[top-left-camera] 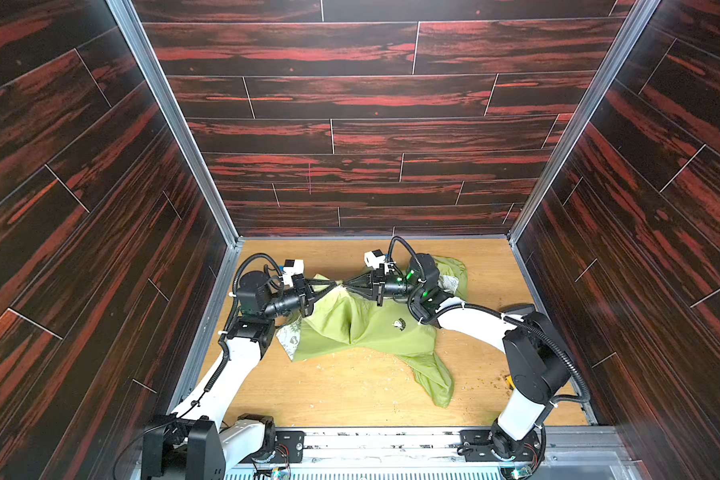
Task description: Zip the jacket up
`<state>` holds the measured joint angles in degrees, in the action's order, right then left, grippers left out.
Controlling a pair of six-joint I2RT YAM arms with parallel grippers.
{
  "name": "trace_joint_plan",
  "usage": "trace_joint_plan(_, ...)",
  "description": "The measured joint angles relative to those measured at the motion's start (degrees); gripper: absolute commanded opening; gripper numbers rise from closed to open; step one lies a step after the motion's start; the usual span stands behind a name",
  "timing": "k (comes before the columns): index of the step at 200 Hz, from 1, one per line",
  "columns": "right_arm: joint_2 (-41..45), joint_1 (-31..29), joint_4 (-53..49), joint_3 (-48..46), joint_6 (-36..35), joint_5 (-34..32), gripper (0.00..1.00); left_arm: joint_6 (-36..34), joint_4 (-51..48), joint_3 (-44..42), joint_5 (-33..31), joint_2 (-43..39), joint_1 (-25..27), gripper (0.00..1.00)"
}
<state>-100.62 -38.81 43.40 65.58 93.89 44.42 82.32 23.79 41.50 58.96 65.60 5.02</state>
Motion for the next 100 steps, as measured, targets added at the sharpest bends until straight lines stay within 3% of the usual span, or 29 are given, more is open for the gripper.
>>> trace_joint_plan(33, 1.40, 1.44, -4.61, -0.07, -2.56, 0.11, 0.00, -1.14, -2.19, 0.79, -0.02, -0.09, 0.02, 0.27)
trace_joint_plan(69, 2.82, 2.23, -8.94, -0.07, -5.27, -0.02, 0.00, -2.10, -3.26, 0.81, -0.04, -0.11, 0.02, 0.00)
trace_joint_plan(100, 2.86, 2.25, -11.04, 0.33, -6.73, 0.17, 0.00, -2.32, -3.87, 0.83, -0.07, -0.13, 0.02, 0.00)
